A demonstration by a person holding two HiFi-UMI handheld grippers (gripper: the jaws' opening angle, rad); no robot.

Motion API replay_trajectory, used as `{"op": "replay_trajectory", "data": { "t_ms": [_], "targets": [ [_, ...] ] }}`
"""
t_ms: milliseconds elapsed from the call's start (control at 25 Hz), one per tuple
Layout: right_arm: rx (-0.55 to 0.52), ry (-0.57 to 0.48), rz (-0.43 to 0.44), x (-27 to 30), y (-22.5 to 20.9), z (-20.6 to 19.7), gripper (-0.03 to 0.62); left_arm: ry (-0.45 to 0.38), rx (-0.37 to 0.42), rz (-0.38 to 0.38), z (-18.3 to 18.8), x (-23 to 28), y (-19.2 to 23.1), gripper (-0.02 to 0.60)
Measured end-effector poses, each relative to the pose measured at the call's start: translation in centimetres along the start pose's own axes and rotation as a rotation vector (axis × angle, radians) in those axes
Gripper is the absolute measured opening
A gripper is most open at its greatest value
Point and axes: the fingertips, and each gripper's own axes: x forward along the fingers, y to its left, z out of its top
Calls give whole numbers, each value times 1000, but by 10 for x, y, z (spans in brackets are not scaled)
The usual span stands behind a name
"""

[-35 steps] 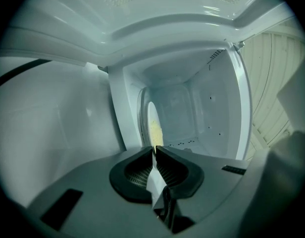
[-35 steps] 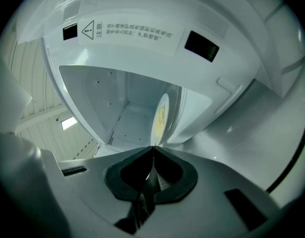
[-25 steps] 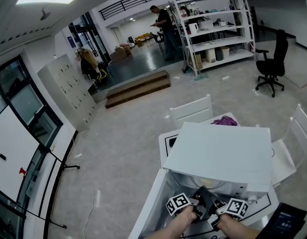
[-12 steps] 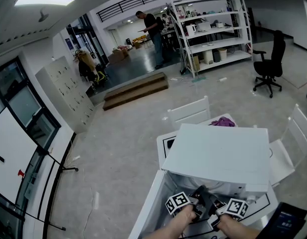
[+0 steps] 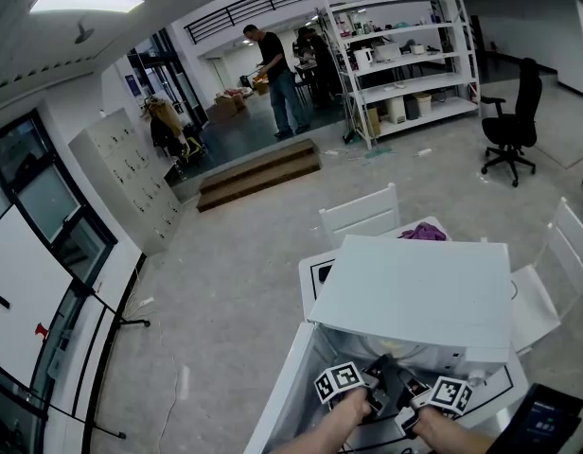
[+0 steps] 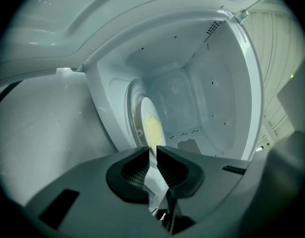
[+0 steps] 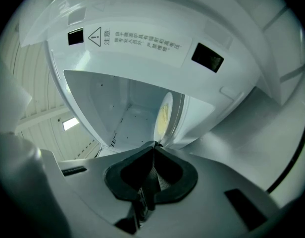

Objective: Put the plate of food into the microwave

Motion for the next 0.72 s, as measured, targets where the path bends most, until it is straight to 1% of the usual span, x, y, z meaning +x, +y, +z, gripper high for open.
{"op": "replay_trajectory", "data": {
  "t_ms": [200, 320, 440, 720],
  "targets": [
    [0, -6, 1, -2, 0, -1, 12, 23, 0, 10, -3, -1, 2, 31],
    [-18, -9, -16, -4, -5, 1, 12, 35, 1, 15, -6, 0, 3, 31],
    [-9, -11, -5, -4, -1, 1, 12, 44, 10, 21, -7, -2, 4, 31],
    [-23, -11, -10, -5, -3, 3, 12, 47, 19, 23, -9, -2, 8, 31]
  ]
}}
